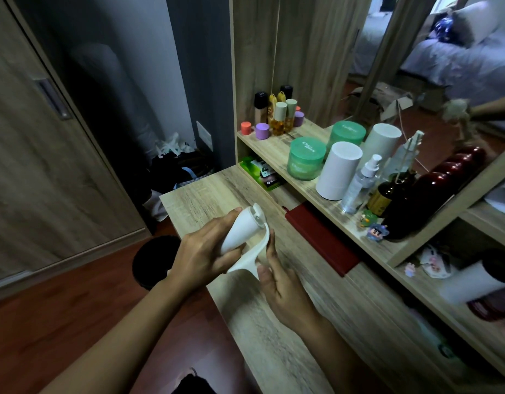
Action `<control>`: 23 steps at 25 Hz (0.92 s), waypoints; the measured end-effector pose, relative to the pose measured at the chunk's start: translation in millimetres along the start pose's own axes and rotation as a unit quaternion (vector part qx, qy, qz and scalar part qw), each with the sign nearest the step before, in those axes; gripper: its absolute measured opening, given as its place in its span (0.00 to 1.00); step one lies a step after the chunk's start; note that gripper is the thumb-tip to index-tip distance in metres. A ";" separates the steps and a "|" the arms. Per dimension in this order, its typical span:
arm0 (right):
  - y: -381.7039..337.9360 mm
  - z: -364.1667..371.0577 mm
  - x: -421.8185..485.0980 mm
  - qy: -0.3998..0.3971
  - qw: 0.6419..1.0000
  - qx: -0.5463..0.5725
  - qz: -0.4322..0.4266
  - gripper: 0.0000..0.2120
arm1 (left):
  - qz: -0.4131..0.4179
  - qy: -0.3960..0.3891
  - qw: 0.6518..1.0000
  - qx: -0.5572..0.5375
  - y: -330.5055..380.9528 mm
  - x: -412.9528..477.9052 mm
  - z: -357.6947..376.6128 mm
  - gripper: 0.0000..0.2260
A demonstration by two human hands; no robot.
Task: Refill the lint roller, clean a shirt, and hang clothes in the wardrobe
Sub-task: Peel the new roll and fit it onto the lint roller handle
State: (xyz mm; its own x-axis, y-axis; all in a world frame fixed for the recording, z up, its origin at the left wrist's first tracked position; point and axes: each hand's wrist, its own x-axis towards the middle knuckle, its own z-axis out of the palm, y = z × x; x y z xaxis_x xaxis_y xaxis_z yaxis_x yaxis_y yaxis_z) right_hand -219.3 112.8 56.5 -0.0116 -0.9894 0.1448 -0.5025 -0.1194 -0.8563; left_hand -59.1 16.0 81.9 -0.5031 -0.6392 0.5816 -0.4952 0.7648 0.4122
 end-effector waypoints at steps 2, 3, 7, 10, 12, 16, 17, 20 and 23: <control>1.0 -1.6 0.2 0.003 1.000 -0.001 0.005 0.27 | 0.001 0.003 1.000 -0.003 -0.1 1.6 0.6 0.25; 1.6 -1.8 0.7 0.003 1.000 -0.002 0.004 0.27 | -0.003 0.007 1.000 -0.009 0.0 2.4 1.3 0.25; 5.3 -3.6 3.4 0.001 1.000 -0.006 0.002 0.27 | -0.026 0.008 1.000 -0.008 2.9 4.6 0.8 0.26; 6.0 -5.0 5.7 0.013 1.000 0.011 0.003 0.26 | -0.035 -0.016 0.999 -0.009 5.2 12.0 -5.1 0.28; 8.5 -3.5 7.3 0.034 0.999 0.031 0.013 0.27 | -0.023 -0.053 0.998 0.036 3.4 21.0 -8.8 0.31; 21.5 -0.9 9.4 0.079 0.993 0.081 0.039 0.28 | -0.173 0.012 0.985 -0.011 -10.7 39.6 -22.9 0.35; 24.8 0.0 9.4 0.086 0.990 0.099 0.048 0.28 | -0.218 0.076 0.973 -0.015 -14.5 42.2 -27.7 0.31; 28.6 2.5 7.7 0.086 0.986 0.126 0.069 0.26 | -0.132 0.117 0.982 0.065 -12.9 41.3 -30.1 0.17; 23.2 3.9 9.7 0.076 0.986 0.129 0.076 0.25 | 0.093 0.006 0.992 0.090 9.0 25.5 -18.9 0.15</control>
State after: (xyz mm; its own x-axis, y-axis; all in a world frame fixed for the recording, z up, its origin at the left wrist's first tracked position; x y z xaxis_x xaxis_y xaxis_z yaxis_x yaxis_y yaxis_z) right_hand -227.7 100.1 36.2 -0.2099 -0.9759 0.0604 -0.2486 -0.0065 -0.9686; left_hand -63.0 8.1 113.7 -0.5899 -0.4863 0.6446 -0.5134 0.8420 0.1654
